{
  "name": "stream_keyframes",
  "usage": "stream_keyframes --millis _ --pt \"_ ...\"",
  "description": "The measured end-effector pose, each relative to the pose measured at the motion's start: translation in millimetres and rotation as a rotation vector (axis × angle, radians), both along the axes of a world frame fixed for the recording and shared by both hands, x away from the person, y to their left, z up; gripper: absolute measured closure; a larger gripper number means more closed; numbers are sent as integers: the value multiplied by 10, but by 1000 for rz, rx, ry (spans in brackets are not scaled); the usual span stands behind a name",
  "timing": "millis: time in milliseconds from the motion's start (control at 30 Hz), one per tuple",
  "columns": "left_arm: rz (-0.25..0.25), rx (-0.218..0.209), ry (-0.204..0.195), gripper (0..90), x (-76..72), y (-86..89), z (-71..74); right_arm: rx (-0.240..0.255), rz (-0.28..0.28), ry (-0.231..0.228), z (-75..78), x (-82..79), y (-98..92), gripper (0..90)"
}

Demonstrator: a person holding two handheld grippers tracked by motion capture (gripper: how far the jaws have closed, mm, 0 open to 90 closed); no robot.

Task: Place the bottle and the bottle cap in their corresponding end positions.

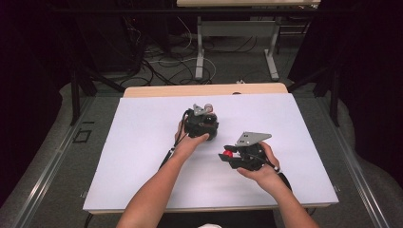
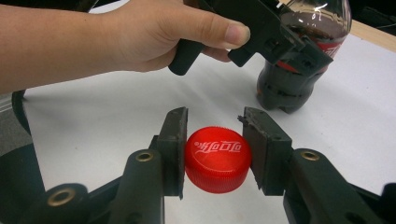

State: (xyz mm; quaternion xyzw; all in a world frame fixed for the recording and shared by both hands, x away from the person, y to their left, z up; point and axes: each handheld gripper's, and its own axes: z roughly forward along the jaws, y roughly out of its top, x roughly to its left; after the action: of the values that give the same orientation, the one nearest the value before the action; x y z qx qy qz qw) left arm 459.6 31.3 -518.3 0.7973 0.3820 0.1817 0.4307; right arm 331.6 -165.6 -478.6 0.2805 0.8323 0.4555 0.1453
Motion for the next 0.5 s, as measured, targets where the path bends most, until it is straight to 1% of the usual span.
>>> stream_keyframes --millis 33,67,100,167,200,300,333,367,433,467,500 --pt "1 -11 -11 296 -6 -7 -14 0 2 -7 -6 5 4 611" --pt "-6 -1 -7 295 -10 3 -12 -1 5 -2 -6 5 6 611" --pt "-3 -4 -11 294 -18 2 -18 0 3 5 -6 1 11 611" --pt "-5 -2 -19 292 -28 2 -24 3 5 2 -16 1 21 611" --pt "-2 -10 -24 291 -31 -5 -28 -5 5 4 -17 1 21 611" --pt "0 -8 -14 287 -30 -1 -25 -2 8 10 -35 10 25 611" --pt "-1 -12 -10 283 -28 2 -27 -4 4 10 -43 16 26 611" --pt "-7 -11 -4 273 -26 9 -25 -7 6 13 -49 22 23 611" --pt "-8 -6 0 232 -30 21 -18 -5 5 13 -70 36 34 611" --pt "-4 -8 11 209 -38 28 -10 -7 5 18 -75 40 39 611" --pt "-5 -16 10 183 -38 38 -6 -19 8 27 -75 48 41 611"
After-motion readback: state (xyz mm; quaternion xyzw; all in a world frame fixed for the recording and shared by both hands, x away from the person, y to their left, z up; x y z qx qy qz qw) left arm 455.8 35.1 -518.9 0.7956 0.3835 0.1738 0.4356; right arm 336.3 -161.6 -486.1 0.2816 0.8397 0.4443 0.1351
